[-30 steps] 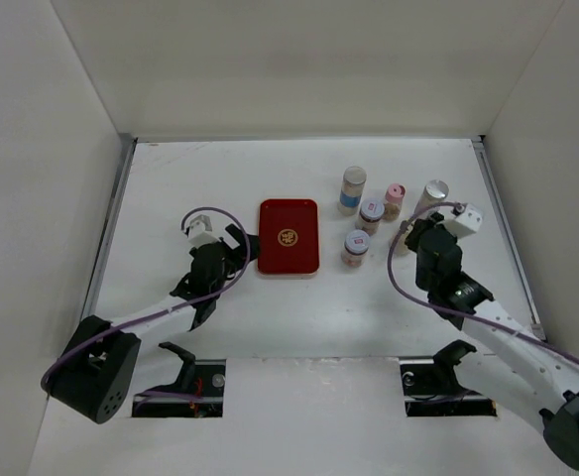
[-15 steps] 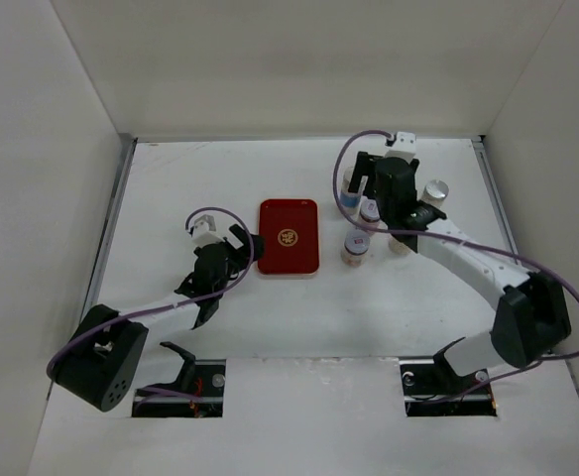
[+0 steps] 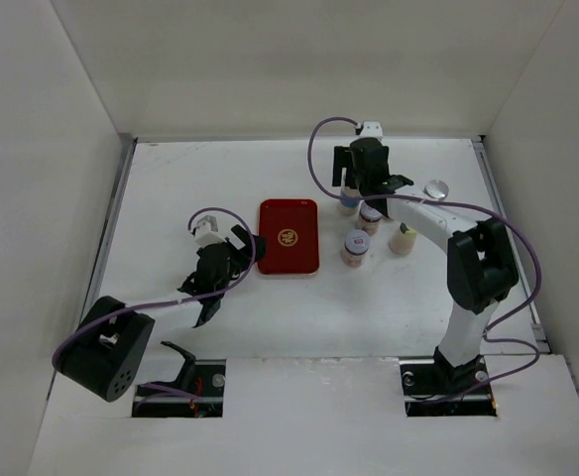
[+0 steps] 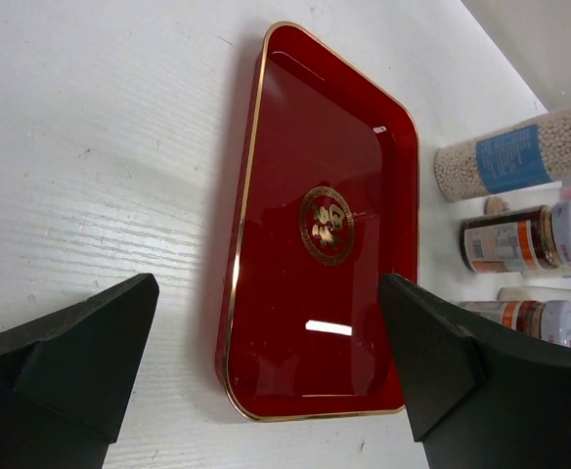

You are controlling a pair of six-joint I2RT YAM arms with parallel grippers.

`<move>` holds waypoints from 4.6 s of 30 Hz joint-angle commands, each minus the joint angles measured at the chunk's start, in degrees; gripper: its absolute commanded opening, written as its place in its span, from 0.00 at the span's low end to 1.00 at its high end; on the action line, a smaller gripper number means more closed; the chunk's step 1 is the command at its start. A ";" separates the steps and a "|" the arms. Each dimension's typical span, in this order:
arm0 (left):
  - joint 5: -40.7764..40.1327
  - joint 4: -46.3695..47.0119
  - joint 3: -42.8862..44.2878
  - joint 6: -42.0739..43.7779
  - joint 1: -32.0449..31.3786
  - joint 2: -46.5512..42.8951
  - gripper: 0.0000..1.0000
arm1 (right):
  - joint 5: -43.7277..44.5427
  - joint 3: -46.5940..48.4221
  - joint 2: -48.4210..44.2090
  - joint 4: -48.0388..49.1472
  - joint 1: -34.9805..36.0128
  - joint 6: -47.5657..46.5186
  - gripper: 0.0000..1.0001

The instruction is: Organize the condiment bottles

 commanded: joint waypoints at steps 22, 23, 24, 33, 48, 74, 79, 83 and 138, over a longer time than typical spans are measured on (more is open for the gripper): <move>-0.13 3.46 -4.65 -3.94 4.52 -4.21 1.00 | 0.83 7.57 -3.07 8.42 10.66 -1.66 0.47; -0.30 3.46 -4.74 -4.03 4.52 -4.22 1.00 | 0.83 8.53 -1.93 8.51 11.80 -1.57 0.47; -0.39 3.46 -4.74 -4.03 4.52 -4.22 1.00 | 0.74 9.85 -0.61 8.51 12.77 -1.57 0.47; 0.04 3.37 -5.09 -4.12 4.79 -4.30 1.00 | -1.28 17.85 8.36 9.92 17.17 -0.87 0.48; 0.57 3.46 -4.56 -4.29 4.79 -3.08 1.00 | -1.11 16.81 11.36 10.62 19.99 0.19 0.84; 1.89 4.25 -3.42 -4.38 4.26 -0.53 1.00 | 13.67 -39.45 -35.50 5.00 -3.65 11.70 0.89; 1.89 4.25 -3.42 -4.38 4.17 -0.61 1.00 | 12.87 -38.31 -30.32 7.02 -5.23 12.23 0.85; 1.54 4.25 -3.60 -4.29 4.17 -1.32 1.00 | 12.61 -38.30 -27.68 9.74 -6.55 12.93 0.70; 1.89 4.87 -3.86 -4.56 4.52 -0.44 1.00 | 8.56 -13.68 -5.76 20.73 16.56 6.78 0.72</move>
